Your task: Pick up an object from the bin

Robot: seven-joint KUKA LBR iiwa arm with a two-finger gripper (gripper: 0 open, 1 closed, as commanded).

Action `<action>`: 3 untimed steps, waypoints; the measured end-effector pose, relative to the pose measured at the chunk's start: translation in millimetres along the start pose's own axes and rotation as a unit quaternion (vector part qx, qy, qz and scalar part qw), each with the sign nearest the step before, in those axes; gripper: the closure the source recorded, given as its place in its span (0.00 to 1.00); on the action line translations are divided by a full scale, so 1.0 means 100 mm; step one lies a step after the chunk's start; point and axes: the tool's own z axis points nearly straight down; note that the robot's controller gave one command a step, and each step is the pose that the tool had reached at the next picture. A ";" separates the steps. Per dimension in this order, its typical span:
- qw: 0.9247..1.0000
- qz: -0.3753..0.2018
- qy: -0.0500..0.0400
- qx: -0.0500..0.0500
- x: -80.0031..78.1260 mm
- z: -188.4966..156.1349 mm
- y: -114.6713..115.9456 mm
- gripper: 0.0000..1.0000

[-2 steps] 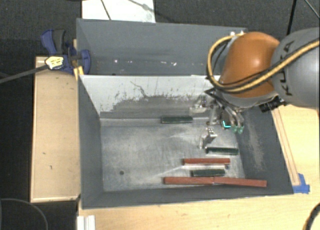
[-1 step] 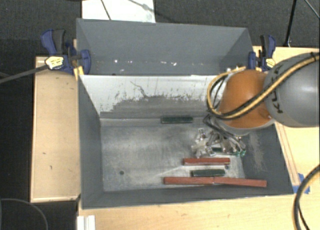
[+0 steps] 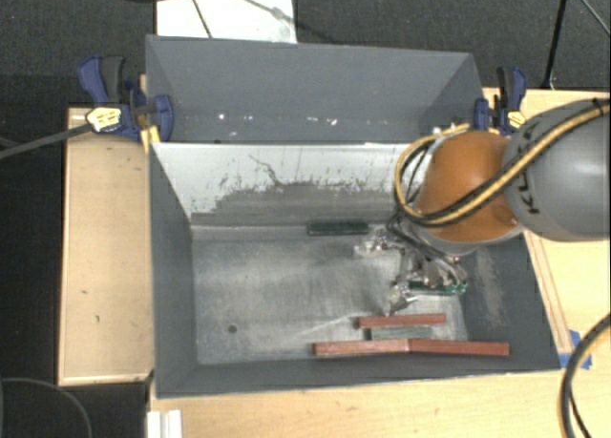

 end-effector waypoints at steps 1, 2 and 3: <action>1.000 0.000 0.000 0.000 0.00 0.00 0.00 0.00; 0.999 -0.037 -0.010 0.001 0.16 -0.06 -0.10 0.00; 0.991 -0.131 0.000 0.002 0.51 -0.11 -0.08 0.00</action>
Offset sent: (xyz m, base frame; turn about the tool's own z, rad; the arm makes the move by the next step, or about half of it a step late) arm -0.0502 -0.0450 0.0060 -0.1622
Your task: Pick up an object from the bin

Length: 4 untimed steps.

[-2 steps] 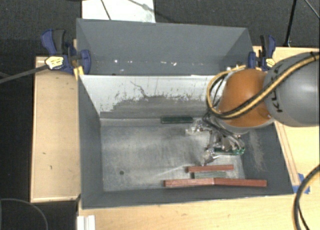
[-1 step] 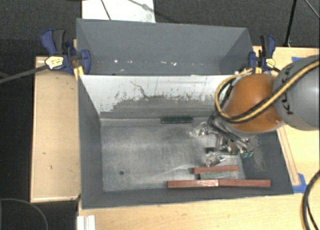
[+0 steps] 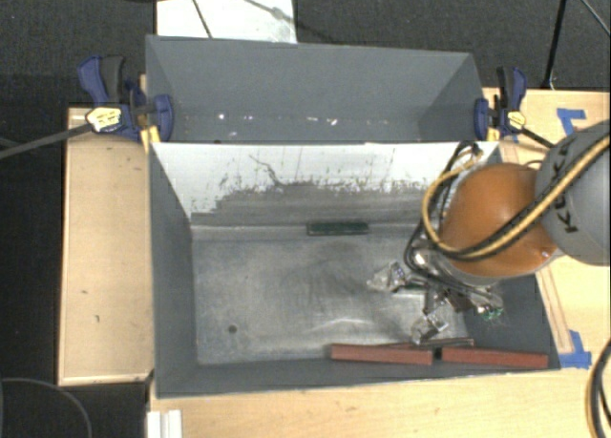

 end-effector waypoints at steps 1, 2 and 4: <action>1.000 -0.014 -0.001 -0.004 0.04 0.01 -0.12 0.00; 1.000 -0.007 0.013 -0.009 0.16 -0.49 -0.48 0.00; 0.998 0.054 0.008 -0.005 -0.35 0.15 -0.70 1.00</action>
Offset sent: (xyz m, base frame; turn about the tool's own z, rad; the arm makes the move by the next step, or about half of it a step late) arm 0.0193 -0.0816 0.1057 0.0087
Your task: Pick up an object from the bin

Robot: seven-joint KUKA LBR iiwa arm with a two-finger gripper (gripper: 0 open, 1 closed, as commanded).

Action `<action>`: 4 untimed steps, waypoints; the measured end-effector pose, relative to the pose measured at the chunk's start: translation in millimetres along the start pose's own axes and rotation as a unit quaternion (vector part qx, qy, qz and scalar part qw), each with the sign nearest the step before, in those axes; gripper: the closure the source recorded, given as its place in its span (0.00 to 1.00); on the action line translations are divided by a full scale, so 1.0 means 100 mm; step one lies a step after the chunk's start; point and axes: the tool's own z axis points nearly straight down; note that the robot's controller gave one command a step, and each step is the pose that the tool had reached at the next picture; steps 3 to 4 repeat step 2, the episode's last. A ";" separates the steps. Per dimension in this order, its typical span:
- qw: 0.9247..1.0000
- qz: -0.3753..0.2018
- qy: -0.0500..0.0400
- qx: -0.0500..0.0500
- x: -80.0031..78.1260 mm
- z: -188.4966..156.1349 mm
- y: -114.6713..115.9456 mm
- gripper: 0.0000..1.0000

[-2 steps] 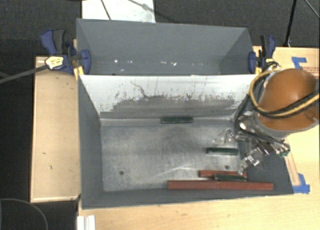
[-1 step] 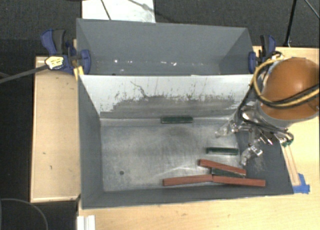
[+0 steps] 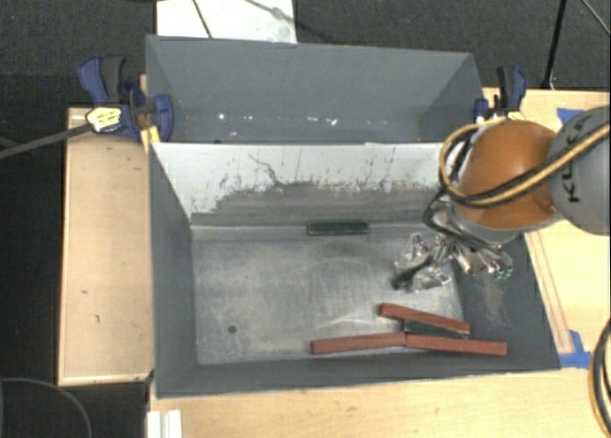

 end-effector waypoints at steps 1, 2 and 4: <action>1.000 0.000 0.000 0.000 0.00 0.00 0.00 1.00; 1.000 -0.022 0.003 -0.001 -0.27 -1.35 0.13 1.00; 1.000 -0.022 0.003 -0.001 -0.27 -1.35 0.13 1.00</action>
Offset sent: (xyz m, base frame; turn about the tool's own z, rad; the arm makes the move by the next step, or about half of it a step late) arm 0.0179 0.0221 0.1347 -0.0512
